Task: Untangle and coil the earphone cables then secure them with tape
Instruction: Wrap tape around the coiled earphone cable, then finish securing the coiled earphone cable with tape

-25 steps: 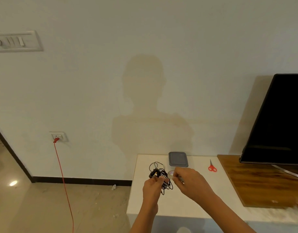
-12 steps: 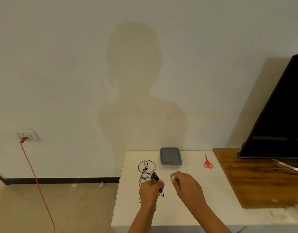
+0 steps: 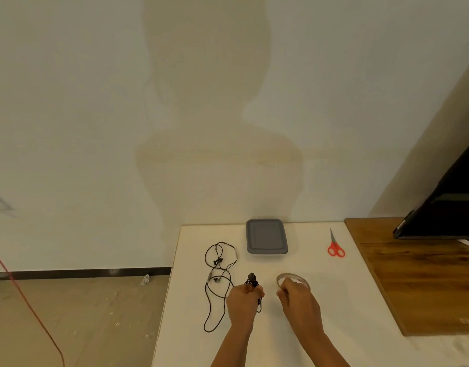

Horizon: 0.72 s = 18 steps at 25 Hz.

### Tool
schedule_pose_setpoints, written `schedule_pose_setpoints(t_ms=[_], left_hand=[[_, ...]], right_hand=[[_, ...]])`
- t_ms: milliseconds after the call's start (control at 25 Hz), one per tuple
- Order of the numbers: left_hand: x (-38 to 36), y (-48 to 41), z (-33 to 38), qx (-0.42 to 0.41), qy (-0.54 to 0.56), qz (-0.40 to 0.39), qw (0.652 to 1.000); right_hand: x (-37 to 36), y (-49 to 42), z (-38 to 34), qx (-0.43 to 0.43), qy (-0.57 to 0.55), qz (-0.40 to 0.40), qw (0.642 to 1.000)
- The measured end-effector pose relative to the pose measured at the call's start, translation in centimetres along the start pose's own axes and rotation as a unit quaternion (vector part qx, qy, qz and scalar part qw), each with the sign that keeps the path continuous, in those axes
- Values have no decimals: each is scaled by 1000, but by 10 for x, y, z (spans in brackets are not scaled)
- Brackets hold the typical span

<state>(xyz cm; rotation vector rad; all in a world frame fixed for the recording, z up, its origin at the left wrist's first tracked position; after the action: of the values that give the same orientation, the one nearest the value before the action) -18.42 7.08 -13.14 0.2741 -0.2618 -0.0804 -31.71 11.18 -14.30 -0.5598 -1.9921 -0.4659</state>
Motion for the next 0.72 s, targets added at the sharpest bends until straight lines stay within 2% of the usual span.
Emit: schedule_pose_setpoints(t_ms=[160, 280, 320, 400, 440, 480, 560, 640, 720], left_hand=[[-18, -15, -26, 28, -22, -13, 999], [-26, -19, -38, 41, -28, -17, 999], [-28, -20, -40, 43, -28, -19, 999], [-30, -23, -44, 41, -27, -23, 999], [-30, -24, -45, 39, -26, -25, 999], [-30, -25, -47, 37, -23, -25, 999], [-29, -26, -50, 37, -19, -24, 999], [-29, -27, -53, 43, -27, -22, 998], [-28, -27, -55, 43, -39, -26, 998]], right_hand=[[-30, -10, 30, -27, -1, -71, 997], [-31, -17, 48, -57, -98, -113, 987], [-25, -24, 52, -53, -123, -87, 987], [-12, -50, 62, -35, -141, 40, 989], [-7, -71, 68, -40, -127, 95, 987], [-4, -94, 75, -65, -95, 112, 987], [-3, -139, 90, -117, -6, 60, 991], [-9, -164, 106, -129, 58, 5, 990], [-12, -162, 113, -142, 56, 3, 988]])
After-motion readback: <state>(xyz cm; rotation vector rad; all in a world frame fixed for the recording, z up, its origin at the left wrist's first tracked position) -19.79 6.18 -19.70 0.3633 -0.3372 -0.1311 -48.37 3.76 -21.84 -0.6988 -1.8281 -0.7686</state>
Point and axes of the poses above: each hand's wrist, its own y-axis away from the middle knuckle, its own x-axis out of the back of the hand, z = x × y, the point moved 2 cm from there along -y, towards the middle knuckle, and after that the axes turned 15 degrees about -x, right-handed, at the moved point
